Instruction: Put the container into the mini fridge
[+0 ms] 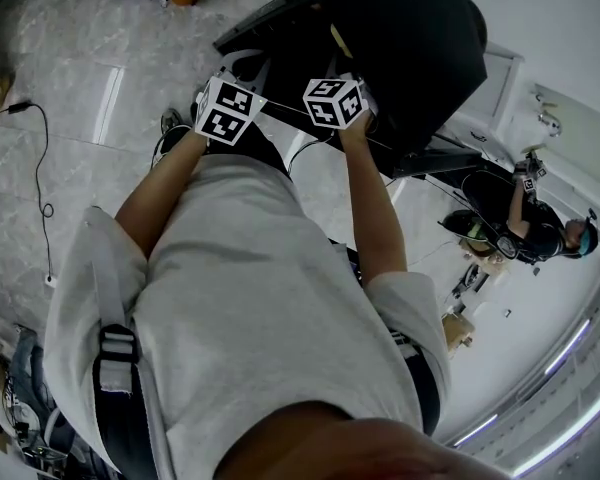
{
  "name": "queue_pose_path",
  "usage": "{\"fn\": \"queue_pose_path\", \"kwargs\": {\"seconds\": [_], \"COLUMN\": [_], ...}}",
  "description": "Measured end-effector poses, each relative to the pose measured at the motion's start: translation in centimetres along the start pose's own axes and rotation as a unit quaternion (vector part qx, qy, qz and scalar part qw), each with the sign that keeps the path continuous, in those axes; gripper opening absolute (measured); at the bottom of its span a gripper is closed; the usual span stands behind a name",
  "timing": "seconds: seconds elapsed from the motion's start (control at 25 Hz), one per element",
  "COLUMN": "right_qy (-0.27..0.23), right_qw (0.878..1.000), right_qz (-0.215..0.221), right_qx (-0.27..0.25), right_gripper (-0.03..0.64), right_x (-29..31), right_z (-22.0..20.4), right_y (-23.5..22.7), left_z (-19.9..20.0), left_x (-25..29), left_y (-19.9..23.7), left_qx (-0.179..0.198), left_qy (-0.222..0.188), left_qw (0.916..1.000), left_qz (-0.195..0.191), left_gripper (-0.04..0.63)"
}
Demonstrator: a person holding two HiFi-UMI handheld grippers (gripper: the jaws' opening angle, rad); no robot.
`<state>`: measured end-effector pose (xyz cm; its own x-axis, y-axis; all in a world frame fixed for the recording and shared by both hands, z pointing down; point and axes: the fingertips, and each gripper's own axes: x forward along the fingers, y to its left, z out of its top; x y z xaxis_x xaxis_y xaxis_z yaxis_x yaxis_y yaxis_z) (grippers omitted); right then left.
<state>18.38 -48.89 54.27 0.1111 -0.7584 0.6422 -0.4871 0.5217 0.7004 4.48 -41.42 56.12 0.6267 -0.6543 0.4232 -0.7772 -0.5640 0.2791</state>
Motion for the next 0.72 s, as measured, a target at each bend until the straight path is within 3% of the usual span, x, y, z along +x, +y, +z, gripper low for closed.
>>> {"fn": "queue_pose_path", "kwargs": {"seconds": [0.72], "right_qy": [-0.022], "right_qw": [0.999], "right_qz": [-0.035], "right_qx": [0.009], "right_gripper": [0.156], "right_x": [-3.2], "right_z": [0.9], "right_y": [0.5], "left_z": [0.7], "left_x": [-3.1], "left_y": [0.2], "left_qx": [0.023], "left_qy": [-0.011], "left_qw": [0.9996], "left_qz": [-0.005], "left_gripper": [0.012]}}
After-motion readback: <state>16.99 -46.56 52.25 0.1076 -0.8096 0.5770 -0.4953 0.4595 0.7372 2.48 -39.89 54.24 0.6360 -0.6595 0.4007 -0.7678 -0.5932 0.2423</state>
